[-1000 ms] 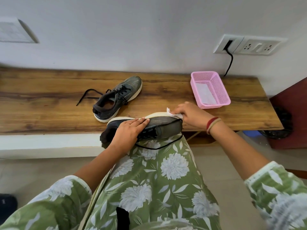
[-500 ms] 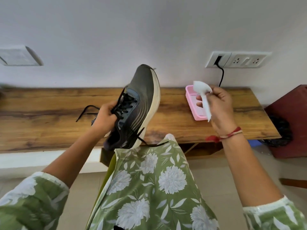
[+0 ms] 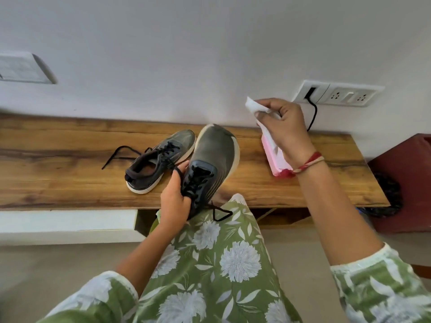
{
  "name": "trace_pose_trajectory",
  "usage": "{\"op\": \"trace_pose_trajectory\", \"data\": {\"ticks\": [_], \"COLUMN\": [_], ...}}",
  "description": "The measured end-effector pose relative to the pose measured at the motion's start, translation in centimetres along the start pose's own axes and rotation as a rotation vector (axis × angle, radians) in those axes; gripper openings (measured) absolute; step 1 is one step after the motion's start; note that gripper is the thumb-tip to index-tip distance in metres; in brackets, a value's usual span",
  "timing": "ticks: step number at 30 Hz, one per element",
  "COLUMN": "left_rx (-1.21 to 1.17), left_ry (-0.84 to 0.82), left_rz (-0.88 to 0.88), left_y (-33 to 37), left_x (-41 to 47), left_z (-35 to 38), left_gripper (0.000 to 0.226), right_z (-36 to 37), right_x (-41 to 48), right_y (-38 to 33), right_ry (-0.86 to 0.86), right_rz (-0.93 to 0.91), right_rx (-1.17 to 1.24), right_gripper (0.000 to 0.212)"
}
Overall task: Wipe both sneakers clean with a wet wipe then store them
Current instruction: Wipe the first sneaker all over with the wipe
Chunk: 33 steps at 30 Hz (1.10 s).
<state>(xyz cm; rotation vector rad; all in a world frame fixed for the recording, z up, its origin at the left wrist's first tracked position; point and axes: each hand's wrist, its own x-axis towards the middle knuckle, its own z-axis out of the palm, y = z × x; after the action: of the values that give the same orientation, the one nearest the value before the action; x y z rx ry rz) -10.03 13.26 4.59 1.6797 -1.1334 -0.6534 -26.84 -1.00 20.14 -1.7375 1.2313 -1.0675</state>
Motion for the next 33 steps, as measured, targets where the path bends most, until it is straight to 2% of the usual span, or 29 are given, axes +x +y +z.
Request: {"op": "trace_pose_trajectory", "data": {"ticks": [2, 7, 9, 11, 14, 18, 20, 22, 24, 27, 30, 33], "left_rx": [0.064, 0.188, 0.264, 0.327, 0.373, 0.386, 0.341, 0.279, 0.226, 0.141, 0.064, 0.01], "left_ry": [-0.027, -0.09, -0.128, -0.164, -0.194, -0.215, -0.187, -0.119, -0.089, -0.172, -0.275, -0.338], "left_rz": [0.002, -0.01, 0.084, 0.15, 0.17, 0.184, 0.115, 0.003, -0.05, -0.065, -0.066, -0.039], "left_y": [-0.2, -0.8, -0.8, -0.9, -1.1, -1.0, -0.8, -0.6, -0.4, -0.2, 0.0, 0.0], "left_x": [-0.3, -1.4, -1.5, -1.7, -1.7, -1.9, -1.8, -1.1, 0.1, 1.6, 1.9, 0.9], "left_z": [0.3, 1.5, 2.0, 2.5, 2.7, 3.0, 2.9, 2.5, 1.7, 0.4, -0.8, -1.8], "left_gripper": [0.089, 0.09, 0.089, 0.087, 0.087, 0.088, 0.087, 0.085, 0.081, 0.077, 0.08, 0.089], "right_z": [0.7, 4.1, 5.3, 5.8, 4.9, 1.6, -0.8, -3.0, -4.0, -2.9, 0.0, 2.7], "right_x": [0.9, 0.6, -0.2, -0.7, -1.4, -1.8, -1.4, -1.4, -1.6, -1.6, -1.4, -1.4], "right_y": [-0.4, 0.3, 0.7, 1.4, 2.0, 2.3, 2.6, 2.6, 2.3, 2.5, 2.6, 2.4], "right_ry": [-0.058, -0.303, -0.433, -0.569, -0.625, -0.575, -0.598, -0.556, -0.364, -0.091, -0.019, -0.02], "right_rz": [-0.081, -0.279, -0.286, -0.253, -0.244, -0.049, 0.042, 0.103, 0.119, 0.072, -0.068, -0.279], "right_rx": [-0.072, -0.465, -0.599, -0.84, -1.092, -1.044, -1.021, -0.865, -0.58, -0.311, -0.262, -0.352], "right_gripper": [0.022, 0.027, 0.03, 0.029, 0.032, 0.032, 0.028, 0.034, 0.037, 0.031, 0.029, 0.031]}}
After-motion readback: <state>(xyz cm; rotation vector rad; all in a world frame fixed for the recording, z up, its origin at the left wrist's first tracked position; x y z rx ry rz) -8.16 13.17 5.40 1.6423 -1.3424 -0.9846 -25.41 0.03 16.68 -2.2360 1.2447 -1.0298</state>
